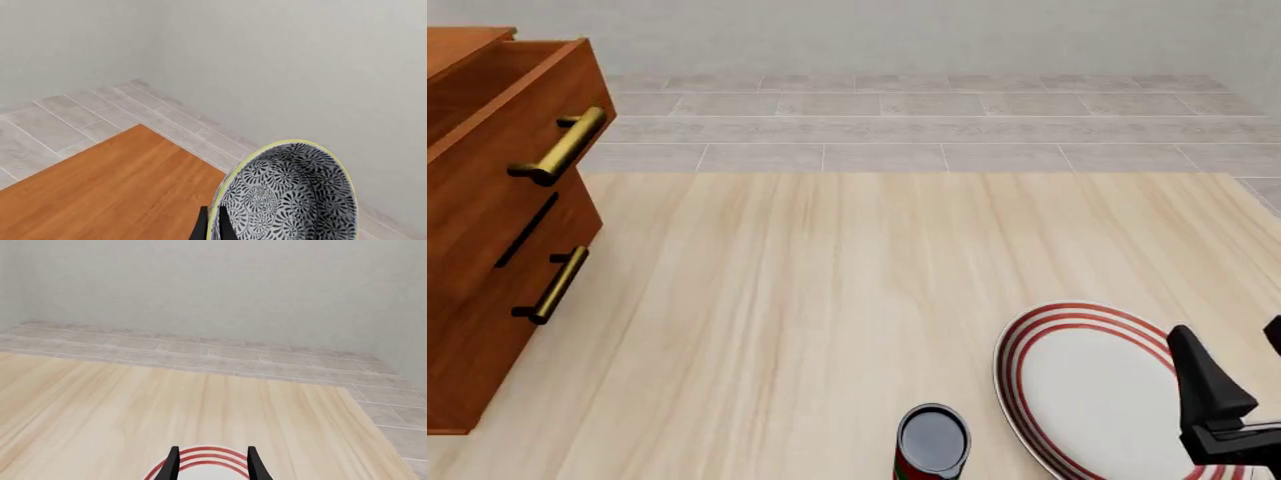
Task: Put the bowl on top of the cabinet.
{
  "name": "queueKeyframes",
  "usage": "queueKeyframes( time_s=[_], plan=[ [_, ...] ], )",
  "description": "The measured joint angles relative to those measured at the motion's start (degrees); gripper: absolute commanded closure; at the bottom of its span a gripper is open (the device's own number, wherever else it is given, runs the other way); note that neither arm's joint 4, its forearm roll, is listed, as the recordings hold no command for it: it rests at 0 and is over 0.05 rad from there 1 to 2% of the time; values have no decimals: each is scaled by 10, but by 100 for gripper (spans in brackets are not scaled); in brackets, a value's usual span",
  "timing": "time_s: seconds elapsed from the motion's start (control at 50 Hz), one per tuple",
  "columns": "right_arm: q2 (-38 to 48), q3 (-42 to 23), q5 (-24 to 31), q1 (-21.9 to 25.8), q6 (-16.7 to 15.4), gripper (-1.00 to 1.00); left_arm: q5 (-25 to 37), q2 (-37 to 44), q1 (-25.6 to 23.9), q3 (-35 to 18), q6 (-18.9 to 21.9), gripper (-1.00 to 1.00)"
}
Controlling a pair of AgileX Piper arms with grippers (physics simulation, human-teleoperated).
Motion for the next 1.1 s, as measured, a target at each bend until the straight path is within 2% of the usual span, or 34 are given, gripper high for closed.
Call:
queueKeyframes(
  time_s=[0.18, 0.52, 1.1],
  plan=[
    [3, 0, -3, 0, 0, -100, 13, 5, 21, -11, -6, 100],
    [-25, 0, 23, -1, 0, -100, 47, 24, 58, -31, -20, 100],
    [-29, 0, 27, -2, 0, -100, 69, 59, 74, -28, -74, 100]
  ],
)
